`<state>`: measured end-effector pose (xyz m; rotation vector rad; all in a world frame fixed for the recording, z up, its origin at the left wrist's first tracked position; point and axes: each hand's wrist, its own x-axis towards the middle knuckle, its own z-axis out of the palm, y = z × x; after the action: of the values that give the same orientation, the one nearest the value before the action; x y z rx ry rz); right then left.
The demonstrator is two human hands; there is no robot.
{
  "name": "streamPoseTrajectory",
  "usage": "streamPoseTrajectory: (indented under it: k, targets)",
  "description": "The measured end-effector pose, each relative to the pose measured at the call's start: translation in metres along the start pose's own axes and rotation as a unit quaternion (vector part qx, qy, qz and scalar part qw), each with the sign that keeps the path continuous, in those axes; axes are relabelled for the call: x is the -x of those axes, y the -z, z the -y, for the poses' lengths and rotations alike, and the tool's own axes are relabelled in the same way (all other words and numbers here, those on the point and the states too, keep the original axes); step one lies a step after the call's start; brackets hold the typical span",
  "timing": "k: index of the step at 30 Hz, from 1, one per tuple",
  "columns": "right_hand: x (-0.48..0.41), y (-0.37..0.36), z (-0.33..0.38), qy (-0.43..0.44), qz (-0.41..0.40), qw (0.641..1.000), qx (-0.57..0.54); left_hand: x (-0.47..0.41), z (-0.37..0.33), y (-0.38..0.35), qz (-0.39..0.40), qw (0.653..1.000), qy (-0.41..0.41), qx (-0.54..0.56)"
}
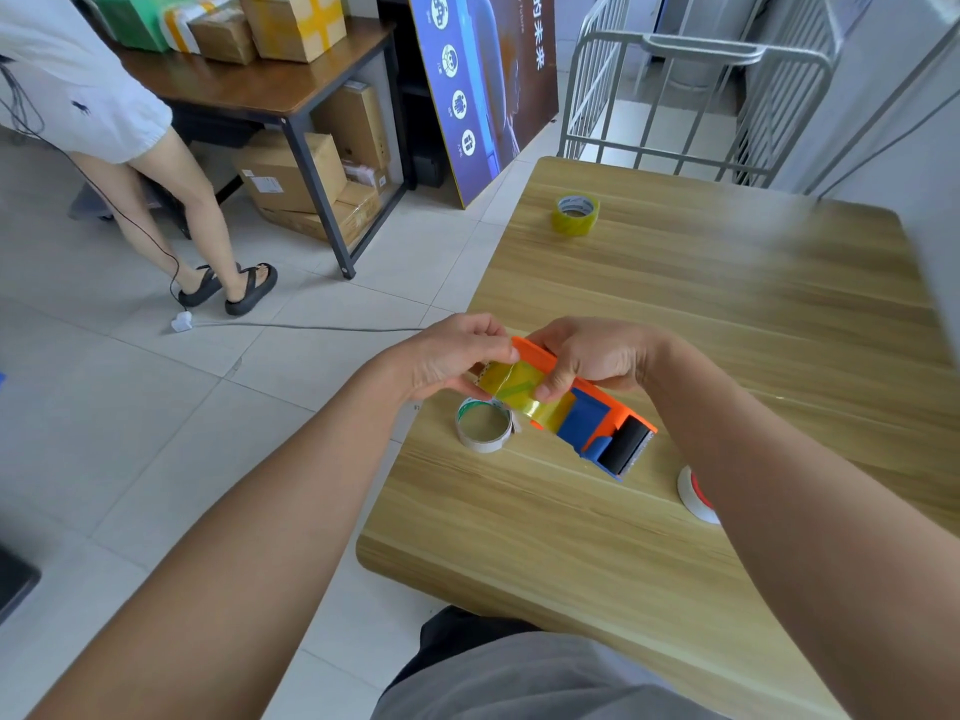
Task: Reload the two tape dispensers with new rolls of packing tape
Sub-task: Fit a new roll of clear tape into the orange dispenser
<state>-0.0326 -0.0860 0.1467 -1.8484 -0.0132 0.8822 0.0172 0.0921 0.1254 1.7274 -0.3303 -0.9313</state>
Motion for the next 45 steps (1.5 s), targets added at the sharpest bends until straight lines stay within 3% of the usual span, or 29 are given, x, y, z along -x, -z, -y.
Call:
streamPoseTrajectory:
  k: [16,32,40,45]
  targets:
    - [0.003,0.004,-0.008,0.010,0.009,0.999,-0.042,0.003,0.003,-0.006,-0.026,0.999,-0.015,0.023]
    - [0.004,0.005,-0.015,0.030,0.030,0.995,-0.088,0.009,-0.002,-0.009,0.000,1.000,-0.005,0.027]
    - [0.000,0.002,-0.018,0.041,-0.008,0.987,-0.154,0.013,-0.006,-0.010,0.007,0.995,0.038,-0.088]
    - [-0.005,0.000,-0.010,0.032,-0.041,0.993,-0.102,0.010,-0.005,-0.019,0.016,0.989,0.038,-0.146]
